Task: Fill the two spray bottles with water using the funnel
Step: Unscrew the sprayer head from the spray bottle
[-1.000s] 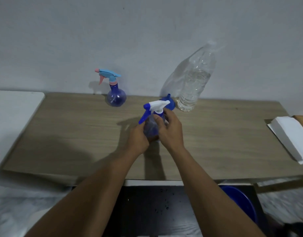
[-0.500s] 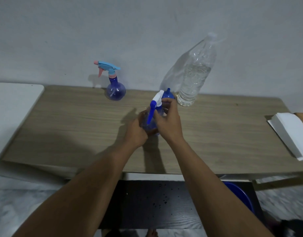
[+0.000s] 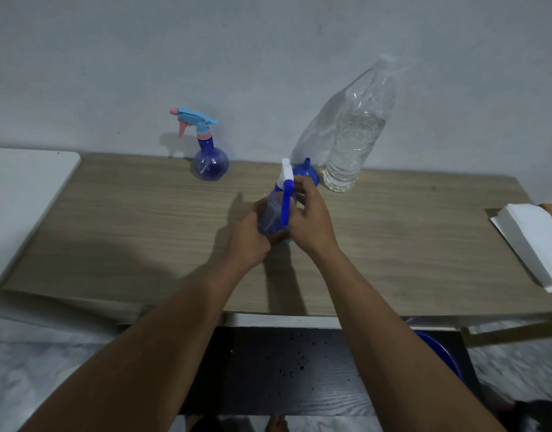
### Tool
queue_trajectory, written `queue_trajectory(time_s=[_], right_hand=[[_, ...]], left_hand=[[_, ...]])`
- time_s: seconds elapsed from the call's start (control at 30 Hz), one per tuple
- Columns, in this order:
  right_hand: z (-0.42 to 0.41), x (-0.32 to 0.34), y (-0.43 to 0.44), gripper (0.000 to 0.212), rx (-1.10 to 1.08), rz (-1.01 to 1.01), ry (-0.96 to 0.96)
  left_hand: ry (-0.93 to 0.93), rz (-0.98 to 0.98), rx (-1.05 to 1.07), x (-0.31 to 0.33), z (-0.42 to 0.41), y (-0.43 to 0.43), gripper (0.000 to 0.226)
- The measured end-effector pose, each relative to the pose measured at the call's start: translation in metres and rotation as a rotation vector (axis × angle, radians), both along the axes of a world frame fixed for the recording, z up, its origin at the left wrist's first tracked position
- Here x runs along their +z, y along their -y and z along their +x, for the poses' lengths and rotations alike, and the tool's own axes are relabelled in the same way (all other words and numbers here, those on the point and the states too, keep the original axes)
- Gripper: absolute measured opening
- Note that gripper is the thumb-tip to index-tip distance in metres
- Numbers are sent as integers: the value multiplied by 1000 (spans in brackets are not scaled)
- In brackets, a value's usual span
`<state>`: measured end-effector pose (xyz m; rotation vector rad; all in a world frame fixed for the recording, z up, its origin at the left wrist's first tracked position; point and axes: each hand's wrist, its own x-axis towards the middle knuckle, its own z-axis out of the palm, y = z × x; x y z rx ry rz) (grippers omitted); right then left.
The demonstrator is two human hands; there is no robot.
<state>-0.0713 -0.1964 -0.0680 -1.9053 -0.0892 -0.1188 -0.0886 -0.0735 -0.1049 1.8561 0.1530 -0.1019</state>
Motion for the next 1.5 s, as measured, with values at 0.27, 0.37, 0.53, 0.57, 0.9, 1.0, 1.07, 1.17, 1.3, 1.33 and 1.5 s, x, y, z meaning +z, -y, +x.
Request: queue_trajectory(time_s=[0.27,0.37,0.53,0.57,0.9,1.0,1.07,1.17,1.3,1.33,1.5], right_hand=[[0,5,-1,31,-2,10,-3],[0,3,2,26,60,22,-3],[-1,4,2,32,27,31,24],[1,3,2,28,18,17,39],[-4,10,9,70,48,-27,137],[1,17,9,54,58,-88,161],[3,20,9,51,55,-95,162],[2,22,10,50,38,-97,172],[-1,24,10,48,11,-118,195],[-2,24,9,48,10,-124,198],[-4,25,8,53,39,-188,177]], left_hand=[[-8,65,2,0,-2,-1,65],[39,97,-28,-3,2,-1,64],[71,147,0,5,-3,-4,63],[60,147,-7,5,-3,-4,61],[22,27,-17,4,0,-3,65],[23,70,-13,1,0,-4,74],[6,52,-10,2,0,-3,66],[-46,3,13,5,3,0,48],[-87,-11,-20,3,4,-1,47],[-97,-30,-8,4,4,0,50],[-47,-12,-14,-5,3,-6,72]])
